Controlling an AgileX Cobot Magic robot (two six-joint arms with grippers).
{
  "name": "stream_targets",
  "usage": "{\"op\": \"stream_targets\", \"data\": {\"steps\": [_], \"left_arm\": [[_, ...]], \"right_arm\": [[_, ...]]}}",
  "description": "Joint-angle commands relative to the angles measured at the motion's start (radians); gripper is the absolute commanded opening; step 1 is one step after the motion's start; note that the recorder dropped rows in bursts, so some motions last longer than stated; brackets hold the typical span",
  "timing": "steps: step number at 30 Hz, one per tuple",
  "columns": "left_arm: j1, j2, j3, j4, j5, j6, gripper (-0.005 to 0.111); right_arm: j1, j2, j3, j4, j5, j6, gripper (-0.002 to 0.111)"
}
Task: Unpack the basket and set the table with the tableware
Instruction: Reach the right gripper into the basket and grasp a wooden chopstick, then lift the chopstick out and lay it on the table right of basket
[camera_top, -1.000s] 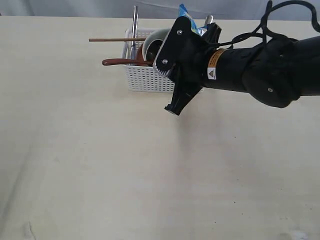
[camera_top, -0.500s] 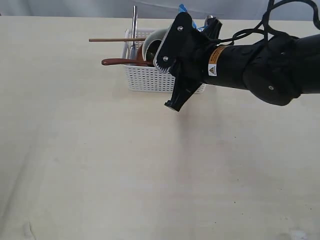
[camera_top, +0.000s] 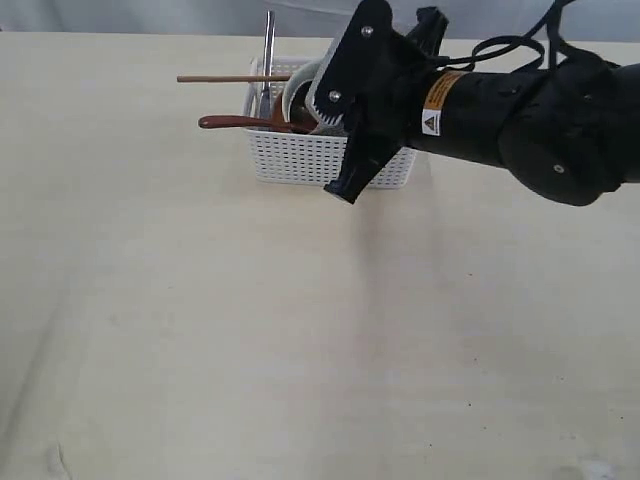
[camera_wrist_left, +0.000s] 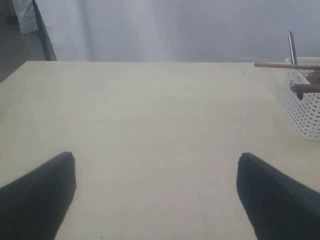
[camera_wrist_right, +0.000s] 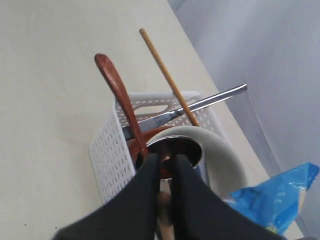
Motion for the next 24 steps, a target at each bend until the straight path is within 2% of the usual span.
{"op": "stream_targets", "data": {"steps": [1,11,17,19,20,22,24], "left_arm": [[0.002,-0.003,0.003,-0.001,-0.006,-0.005,0.081],[0.002,-0.003,0.003,0.001,-0.006,-0.005,0.081],[0.002,-0.003,0.003,0.001,-0.006,-0.005,0.081],[0.002,-0.003,0.003,0.001,-0.006,-0.005,0.081],[0.002,-0.003,0.003,0.001,-0.006,-0.005,0.081],[0.002,-0.003,0.003,0.001,-0.006,-0.005,0.081],[0.002,-0.003,0.003,0.001,-0.006,-0.005,0.081]], "right_arm": [[-0.002,-0.058,0.001,-0.003,0.002,0.013,0.000],[-0.002,-0.249,0.001,0.018,0.004,0.035,0.000],[-0.002,-0.407,0.001,0.287,0.027,0.035,0.000],[-0.006,-0.479,-0.028,0.471,0.128,0.031,0.000],[-0.033,-0.517,-0.061,0.543,0.240,0.026,0.000],[-0.135,-0.545,-0.142,0.553,0.516,0.087,0.000],[-0.238,-0.540,-0.194,0.546,0.665,0.182,0.000]]}}
